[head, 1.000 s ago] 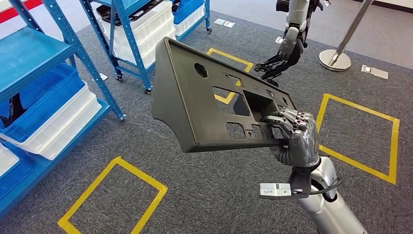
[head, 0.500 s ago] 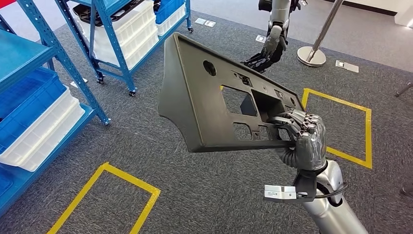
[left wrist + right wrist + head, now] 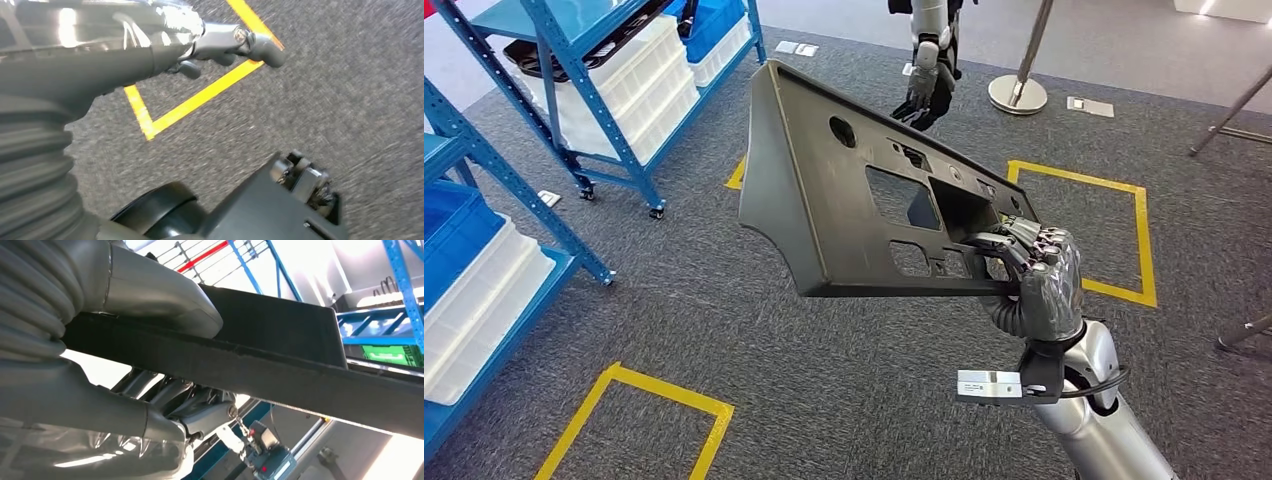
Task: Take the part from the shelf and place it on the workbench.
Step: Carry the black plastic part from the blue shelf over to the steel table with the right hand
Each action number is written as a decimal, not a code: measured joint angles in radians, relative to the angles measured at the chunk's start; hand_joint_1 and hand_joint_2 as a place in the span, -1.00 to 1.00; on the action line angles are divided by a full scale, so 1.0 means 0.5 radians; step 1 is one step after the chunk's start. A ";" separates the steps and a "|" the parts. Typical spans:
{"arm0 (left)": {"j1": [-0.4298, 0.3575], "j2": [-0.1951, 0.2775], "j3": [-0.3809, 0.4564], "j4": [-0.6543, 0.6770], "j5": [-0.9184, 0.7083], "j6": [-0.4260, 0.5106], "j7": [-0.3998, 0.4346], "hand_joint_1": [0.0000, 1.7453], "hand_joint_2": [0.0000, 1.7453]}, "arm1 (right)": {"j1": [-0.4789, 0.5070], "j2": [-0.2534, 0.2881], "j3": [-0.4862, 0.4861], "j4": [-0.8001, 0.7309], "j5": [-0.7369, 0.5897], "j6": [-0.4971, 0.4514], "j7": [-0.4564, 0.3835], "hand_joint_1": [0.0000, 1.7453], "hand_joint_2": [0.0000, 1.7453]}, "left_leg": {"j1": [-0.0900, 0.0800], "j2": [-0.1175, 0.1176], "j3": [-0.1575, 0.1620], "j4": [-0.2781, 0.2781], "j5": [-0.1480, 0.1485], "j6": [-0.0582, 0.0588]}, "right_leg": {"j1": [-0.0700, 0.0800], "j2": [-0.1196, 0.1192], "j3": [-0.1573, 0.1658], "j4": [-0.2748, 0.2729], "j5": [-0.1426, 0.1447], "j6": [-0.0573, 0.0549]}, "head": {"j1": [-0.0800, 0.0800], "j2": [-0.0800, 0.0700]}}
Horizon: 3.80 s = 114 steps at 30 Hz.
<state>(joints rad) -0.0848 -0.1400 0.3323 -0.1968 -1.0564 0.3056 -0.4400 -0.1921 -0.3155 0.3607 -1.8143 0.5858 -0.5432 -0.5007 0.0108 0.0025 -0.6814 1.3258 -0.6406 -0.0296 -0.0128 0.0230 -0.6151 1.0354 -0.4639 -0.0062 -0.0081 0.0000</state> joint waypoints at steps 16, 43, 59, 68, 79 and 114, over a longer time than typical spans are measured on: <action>0.000 0.001 0.000 0.006 -0.001 -0.006 0.047 -1.00 1.00 | -0.023 0.018 0.018 0.000 0.045 0.031 0.052 1.00 1.00 | 0.025 0.039 0.218 -0.527 0.233 0.069 | -0.010 -0.029 -0.276 0.504 -0.149 0.087 | 0.069 0.000; 0.008 0.019 -0.013 -0.001 -0.026 0.046 0.038 -1.00 1.00 | 0.010 0.064 0.004 0.017 -0.073 -0.061 -0.052 1.00 1.00 | 0.013 -0.011 0.206 -0.528 0.254 0.073 | -0.009 0.000 -0.208 0.389 -0.173 0.085 | 0.042 0.000; 0.003 0.022 -0.026 -0.001 -0.042 0.043 0.043 -1.00 1.00 | 0.009 0.076 -0.003 0.022 -0.073 -0.064 -0.052 1.00 1.00 | 0.001 0.002 0.029 -0.077 -0.003 0.003 | 0.007 -0.023 -0.003 -0.017 0.016 -0.001 | 0.015 0.000; 0.014 0.021 -0.030 0.002 -0.054 0.038 0.037 -1.00 1.00 | 0.033 0.078 -0.003 0.022 -0.072 -0.062 -0.047 1.00 1.00 | 0.030 -0.160 0.199 -0.512 0.241 0.012 | -0.010 0.169 -0.036 0.023 0.012 0.061 | -0.015 0.000; 0.017 0.027 -0.030 0.000 -0.058 0.038 0.045 -1.00 1.00 | 0.053 0.081 -0.018 0.022 -0.068 -0.051 -0.046 1.00 1.00 | 0.013 0.108 0.239 -0.534 0.219 0.063 | -0.006 -0.079 -0.178 0.262 -0.029 0.091 | 0.071 0.000; 0.008 0.026 -0.036 0.001 -0.068 -0.020 0.043 -1.00 1.00 | 0.057 0.091 -0.024 0.024 -0.035 -0.031 -0.018 1.00 1.00 | -0.010 0.188 0.283 -0.545 0.183 0.025 | 0.046 -0.152 -0.069 0.035 0.018 0.051 | 0.070 0.000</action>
<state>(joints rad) -0.0806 -0.1268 0.3143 -0.1966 -1.0903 0.2956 -0.4187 -0.1636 -0.2702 0.3488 -1.8022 0.5684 -0.5585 -0.5098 0.0056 0.0966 -0.5401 1.0533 -0.5493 -0.0170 0.0103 -0.0528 -0.6494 1.0529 -0.4550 0.0194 0.0267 0.0000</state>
